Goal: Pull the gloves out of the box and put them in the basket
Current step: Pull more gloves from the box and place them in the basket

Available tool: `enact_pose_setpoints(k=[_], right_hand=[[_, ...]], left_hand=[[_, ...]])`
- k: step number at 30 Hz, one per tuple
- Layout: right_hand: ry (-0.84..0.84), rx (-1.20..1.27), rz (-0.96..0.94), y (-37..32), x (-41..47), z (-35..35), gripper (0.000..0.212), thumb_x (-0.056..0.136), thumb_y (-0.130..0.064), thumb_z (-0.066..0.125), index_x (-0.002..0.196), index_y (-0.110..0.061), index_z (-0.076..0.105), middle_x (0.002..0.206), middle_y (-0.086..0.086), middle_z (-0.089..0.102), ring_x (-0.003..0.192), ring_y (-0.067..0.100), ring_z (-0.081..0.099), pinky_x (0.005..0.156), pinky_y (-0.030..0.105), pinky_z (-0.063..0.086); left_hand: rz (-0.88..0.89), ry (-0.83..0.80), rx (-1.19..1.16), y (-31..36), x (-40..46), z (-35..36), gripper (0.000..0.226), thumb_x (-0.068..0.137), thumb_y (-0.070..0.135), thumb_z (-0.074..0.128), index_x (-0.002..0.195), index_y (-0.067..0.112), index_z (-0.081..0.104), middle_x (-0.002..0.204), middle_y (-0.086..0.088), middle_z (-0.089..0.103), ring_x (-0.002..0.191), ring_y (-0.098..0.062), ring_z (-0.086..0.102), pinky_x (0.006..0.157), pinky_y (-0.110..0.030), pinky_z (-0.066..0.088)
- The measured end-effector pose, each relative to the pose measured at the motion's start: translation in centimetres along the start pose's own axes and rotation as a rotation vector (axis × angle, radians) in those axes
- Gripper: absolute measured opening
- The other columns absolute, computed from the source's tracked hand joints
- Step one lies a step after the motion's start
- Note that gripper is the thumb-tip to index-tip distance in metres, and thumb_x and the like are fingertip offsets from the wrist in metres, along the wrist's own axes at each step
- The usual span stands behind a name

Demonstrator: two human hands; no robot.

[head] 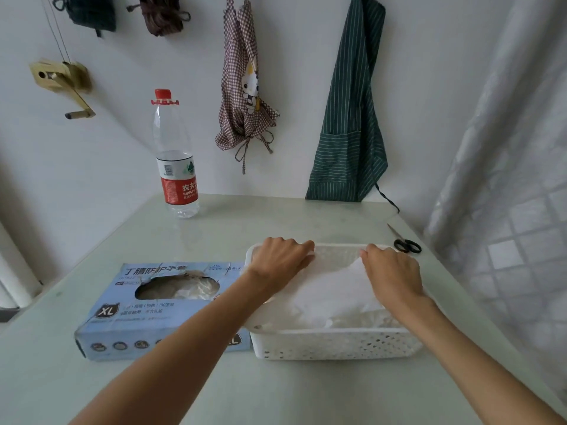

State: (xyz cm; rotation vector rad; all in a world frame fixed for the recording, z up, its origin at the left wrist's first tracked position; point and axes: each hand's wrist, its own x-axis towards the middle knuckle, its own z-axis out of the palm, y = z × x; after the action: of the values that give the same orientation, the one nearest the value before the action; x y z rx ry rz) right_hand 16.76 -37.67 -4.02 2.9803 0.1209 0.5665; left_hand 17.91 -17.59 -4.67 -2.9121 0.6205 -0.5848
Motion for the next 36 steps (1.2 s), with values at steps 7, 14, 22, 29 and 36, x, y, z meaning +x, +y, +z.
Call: enact_pose_setpoints(k=[7,14,22,29,36], right_hand=[[-0.001,-0.234,-0.048,0.8,0.4,-0.9,0.008,0.097,-0.016,0.051,0.105,-0.015,0.054,0.093,0.001,0.069,0.086,0.020,0.068,0.056,0.026,0.034],[-0.103,-0.339,-0.109,1.1,0.4,-0.3,0.035,0.083,-0.003,0.063,0.114,-0.013,0.050,0.106,-0.002,0.066,0.100,0.015,0.064,0.067,0.022,0.041],[0.018,-0.226,-0.221,1.8,0.6,-1.3,0.033,0.078,-0.039,0.074,0.088,-0.011,0.060,0.066,0.002,0.065,0.059,0.018,0.065,0.042,0.023,0.024],[-0.710,0.471,-0.225,2.9,-0.2,-2.7,0.053,0.088,-0.048,0.059,0.136,-0.042,0.037,0.129,-0.006,0.040,0.116,0.012,0.046,0.097,0.026,0.038],[-0.841,0.207,-0.229,2.1,-0.1,-0.3,0.087,0.080,-0.060,0.062,0.149,-0.039,0.013,0.149,0.004,0.016,0.139,0.027,0.019,0.113,0.041,0.024]], left_hand=[[0.011,0.080,0.139,0.1,0.9,-0.9,0.033,0.104,0.038,0.025,0.105,0.018,0.051,0.096,-0.003,0.066,0.081,-0.030,0.063,0.048,-0.030,0.020],[0.090,0.075,0.235,0.5,1.6,-1.2,0.037,0.088,0.053,0.056,0.096,0.017,0.055,0.074,0.002,0.064,0.061,-0.020,0.061,0.045,-0.025,0.014],[0.021,0.062,-0.115,-0.9,1.3,-1.7,0.022,0.095,0.040,0.050,0.103,0.023,0.061,0.098,0.006,0.066,0.083,-0.020,0.064,0.061,-0.027,0.038],[0.159,-0.535,-0.390,-0.8,-3.1,-2.2,0.075,0.091,0.059,0.041,0.152,0.027,0.010,0.159,0.006,0.007,0.145,-0.011,0.010,0.119,-0.036,0.011],[0.182,-0.617,0.012,-0.1,-3.0,0.4,0.098,0.085,0.074,0.031,0.149,0.017,-0.017,0.157,0.001,-0.019,0.145,-0.014,-0.012,0.119,-0.040,0.000]])
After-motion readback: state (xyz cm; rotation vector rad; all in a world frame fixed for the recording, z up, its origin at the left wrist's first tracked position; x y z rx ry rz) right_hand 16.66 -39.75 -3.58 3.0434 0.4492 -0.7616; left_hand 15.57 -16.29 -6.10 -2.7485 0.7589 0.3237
